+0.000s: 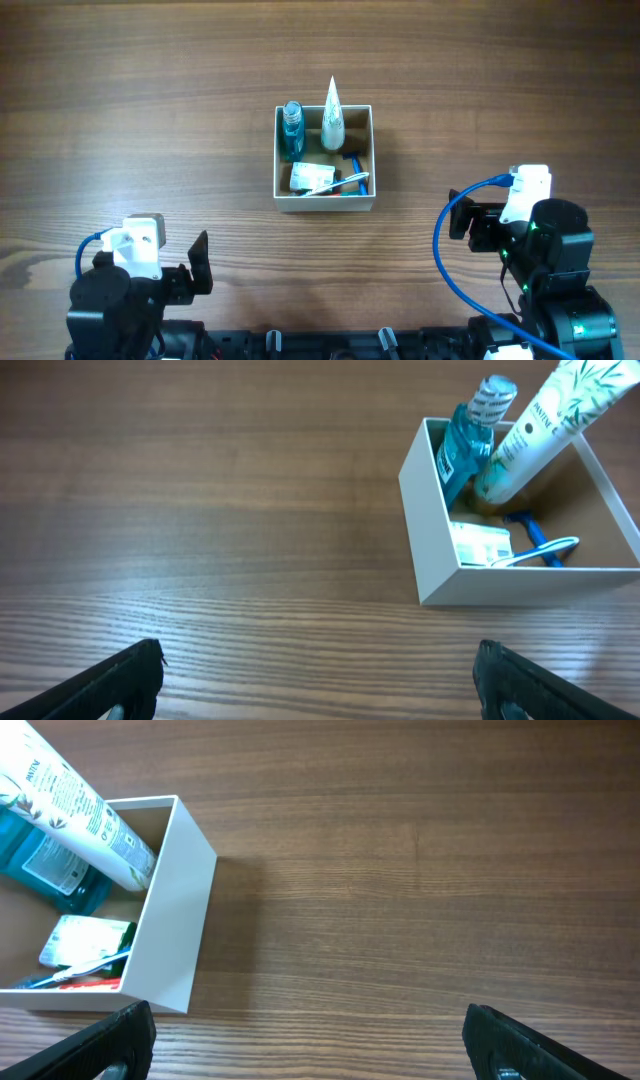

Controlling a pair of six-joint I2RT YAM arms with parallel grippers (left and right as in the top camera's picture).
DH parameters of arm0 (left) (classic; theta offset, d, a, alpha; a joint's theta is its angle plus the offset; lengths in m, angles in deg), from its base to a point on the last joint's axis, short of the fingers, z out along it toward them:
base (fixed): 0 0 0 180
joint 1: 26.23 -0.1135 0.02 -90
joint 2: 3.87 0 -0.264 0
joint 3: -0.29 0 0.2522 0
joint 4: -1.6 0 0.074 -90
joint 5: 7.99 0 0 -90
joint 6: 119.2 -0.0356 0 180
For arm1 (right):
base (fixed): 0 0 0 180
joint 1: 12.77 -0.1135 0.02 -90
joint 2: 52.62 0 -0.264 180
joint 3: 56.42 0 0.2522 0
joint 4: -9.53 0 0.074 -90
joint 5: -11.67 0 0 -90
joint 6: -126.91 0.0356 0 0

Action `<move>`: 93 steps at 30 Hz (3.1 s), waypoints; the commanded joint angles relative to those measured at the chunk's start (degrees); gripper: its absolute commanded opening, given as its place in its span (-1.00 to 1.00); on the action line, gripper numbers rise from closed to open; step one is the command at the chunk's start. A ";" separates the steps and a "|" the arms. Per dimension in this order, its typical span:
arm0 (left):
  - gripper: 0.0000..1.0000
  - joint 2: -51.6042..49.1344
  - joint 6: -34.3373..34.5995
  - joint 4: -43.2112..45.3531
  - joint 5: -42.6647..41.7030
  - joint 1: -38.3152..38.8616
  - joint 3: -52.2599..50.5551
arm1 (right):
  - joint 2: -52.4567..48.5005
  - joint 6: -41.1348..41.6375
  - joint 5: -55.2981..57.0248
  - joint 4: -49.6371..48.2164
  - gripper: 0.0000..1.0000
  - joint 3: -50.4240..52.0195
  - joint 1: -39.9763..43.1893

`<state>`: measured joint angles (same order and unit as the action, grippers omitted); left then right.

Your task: Pack container

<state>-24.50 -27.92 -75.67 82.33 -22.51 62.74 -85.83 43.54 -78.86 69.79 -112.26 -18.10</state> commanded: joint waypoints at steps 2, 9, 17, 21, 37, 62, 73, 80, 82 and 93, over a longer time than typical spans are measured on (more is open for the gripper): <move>0.99 0.37 0.92 -0.70 -0.46 -0.31 -0.39 | 0.52 1.03 1.16 -0.13 1.00 0.11 0.02; 1.00 0.37 0.92 -0.68 -0.46 -0.31 -0.39 | 16.04 0.85 1.64 0.52 1.00 1.49 0.02; 0.99 0.37 0.92 -0.70 -0.46 -0.31 -0.39 | 33.16 1.49 -1.01 -2.12 0.99 14.69 0.02; 1.00 0.37 0.92 -0.70 -0.46 -0.31 -0.39 | 33.03 0.96 -1.42 -13.38 0.99 20.98 0.02; 0.99 0.37 0.92 -0.68 -0.46 -0.31 -0.39 | 33.07 1.03 -2.47 -46.62 0.99 41.77 0.02; 0.99 0.37 0.92 -0.68 -0.46 -0.31 -0.39 | 32.94 1.03 -2.47 -46.62 1.00 41.79 0.02; 1.00 10.16 0.70 12.98 -3.41 -0.33 -16.90 | 32.94 1.05 -2.47 -46.62 1.00 41.79 0.02; 0.99 20.15 0.68 39.23 -5.90 -0.33 -36.35 | 32.94 1.03 -2.47 -46.62 0.99 41.79 0.02; 0.99 20.46 0.44 49.27 -5.81 -0.33 -39.93 | 32.94 1.03 -2.47 -46.62 0.99 41.79 0.02; 1.00 20.46 0.92 59.01 -2.60 -1.40 -48.39 | 32.94 1.03 -2.47 -46.62 0.99 41.79 0.02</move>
<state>-4.61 -28.86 -14.93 77.95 -22.97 14.91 -53.40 44.17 -80.48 23.30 -70.54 -18.10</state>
